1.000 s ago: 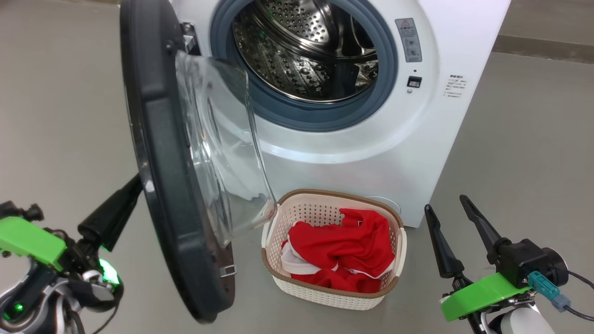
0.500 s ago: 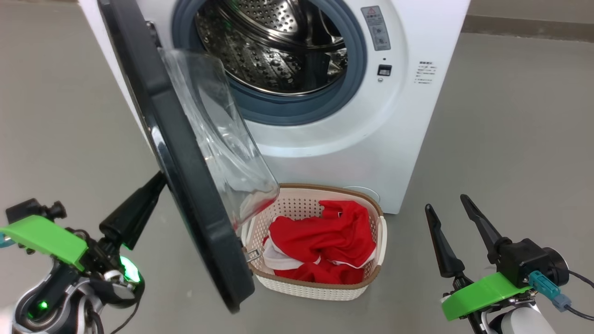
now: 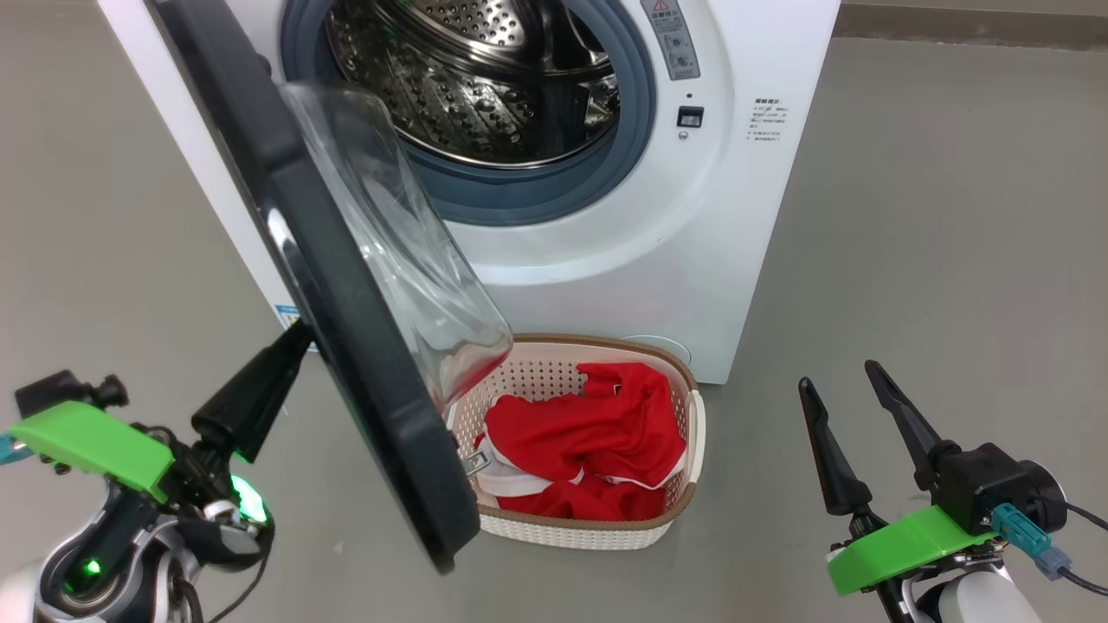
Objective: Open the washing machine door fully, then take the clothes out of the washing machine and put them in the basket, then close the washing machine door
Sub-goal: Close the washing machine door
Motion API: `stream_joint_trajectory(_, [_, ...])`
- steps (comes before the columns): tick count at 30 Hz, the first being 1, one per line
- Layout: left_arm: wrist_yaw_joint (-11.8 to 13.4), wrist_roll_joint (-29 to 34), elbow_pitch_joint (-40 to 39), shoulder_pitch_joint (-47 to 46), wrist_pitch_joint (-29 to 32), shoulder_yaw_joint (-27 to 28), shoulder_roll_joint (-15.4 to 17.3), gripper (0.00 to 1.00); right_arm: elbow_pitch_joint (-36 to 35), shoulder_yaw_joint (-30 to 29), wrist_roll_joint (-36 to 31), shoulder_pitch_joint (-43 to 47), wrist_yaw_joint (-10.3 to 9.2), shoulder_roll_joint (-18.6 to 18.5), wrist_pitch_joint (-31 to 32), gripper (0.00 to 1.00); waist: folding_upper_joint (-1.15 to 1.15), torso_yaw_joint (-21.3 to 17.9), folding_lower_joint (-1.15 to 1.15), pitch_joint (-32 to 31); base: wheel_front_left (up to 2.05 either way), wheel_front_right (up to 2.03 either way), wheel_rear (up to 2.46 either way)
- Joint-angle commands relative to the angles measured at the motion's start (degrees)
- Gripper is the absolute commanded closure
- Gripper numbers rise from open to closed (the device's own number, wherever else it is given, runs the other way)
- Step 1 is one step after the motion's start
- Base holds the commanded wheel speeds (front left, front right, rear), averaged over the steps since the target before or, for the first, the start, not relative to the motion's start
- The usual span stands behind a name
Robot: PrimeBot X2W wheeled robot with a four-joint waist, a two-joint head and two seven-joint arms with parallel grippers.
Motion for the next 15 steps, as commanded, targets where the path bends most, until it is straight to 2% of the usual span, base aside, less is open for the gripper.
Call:
stream_joint_trajectory(1, [-1.14,1.19,-1.25,-0.52,-0.98,1.85,1.61,0.85,-1.58,1.05,-0.31,-2.54,0.28,-0.09,-0.37,0.0,0.0,0.2,0.0,0.13,0.0,0.0,0.0])
stream_joint_trajectory(2, [-1.14,1.19,-1.25,-0.52,-0.98,1.85,1.61,0.85,-1.58,1.05,-0.31,-2.54,0.28,-0.09,-0.37,0.0,0.0,0.2,0.0,0.13,0.0,0.0,0.0])
stream_joint_trajectory(3, [-2.42,3.64,-1.17,-0.31,-2.65,1.92,2.72,0.3,-1.55,1.01,-0.28,-2.64,0.28,-0.09,-0.37,0.0,0.0,0.33,0.0,0.19,0.0,0.0,0.0])
stream_joint_trajectory(4, [-3.14,5.25,-1.09,-0.13,-3.55,1.76,3.45,0.0,-1.54,1.02,-0.26,-2.7,0.28,-0.09,-0.37,0.0,0.0,0.38,0.0,0.21,0.0,0.0,0.0])
stream_joint_trajectory(7, [-5.42,10.07,-0.66,0.4,-6.39,1.23,5.52,0.0,-1.55,1.1,-0.29,-2.77,0.28,-0.09,-0.37,0.0,0.0,0.52,0.0,0.24,0.0,0.0,0.0])
stream_joint_trajectory(10, [-8.62,17.45,-0.15,1.42,-10.27,-0.03,8.84,0.0,-1.61,1.12,-0.38,-2.74,0.28,-0.09,-0.37,0.0,0.0,0.61,0.0,0.25,0.0,0.0,0.0])
stream_joint_trajectory(11, [-8.62,17.45,-0.15,1.42,-10.27,-0.03,8.84,0.0,-1.61,1.12,-0.38,-2.74,0.28,-0.09,-0.37,0.0,0.0,0.61,0.0,0.25,0.0,0.0,0.0])
stream_joint_trajectory(15, [-11.63,25.02,0.7,2.36,-15.21,-1.67,11.2,0.0,-1.63,1.15,-0.39,-2.75,0.28,-0.09,-0.37,0.0,0.0,0.7,0.0,0.28,0.0,0.0,0.0])
